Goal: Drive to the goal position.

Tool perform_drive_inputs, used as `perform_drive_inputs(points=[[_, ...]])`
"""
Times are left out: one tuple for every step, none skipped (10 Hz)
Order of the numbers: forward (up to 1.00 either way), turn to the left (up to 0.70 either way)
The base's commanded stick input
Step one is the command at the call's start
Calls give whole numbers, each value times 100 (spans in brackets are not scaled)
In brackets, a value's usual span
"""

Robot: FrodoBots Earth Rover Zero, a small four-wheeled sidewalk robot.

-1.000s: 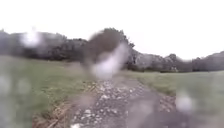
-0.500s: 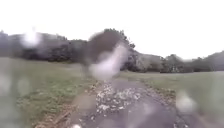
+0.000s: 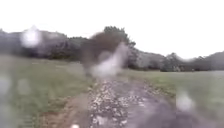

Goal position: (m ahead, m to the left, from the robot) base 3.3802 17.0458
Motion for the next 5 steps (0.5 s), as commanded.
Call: perform_drive_inputs(points=[[85,0],[85,0],[85,0],[85,0],[85,0]])
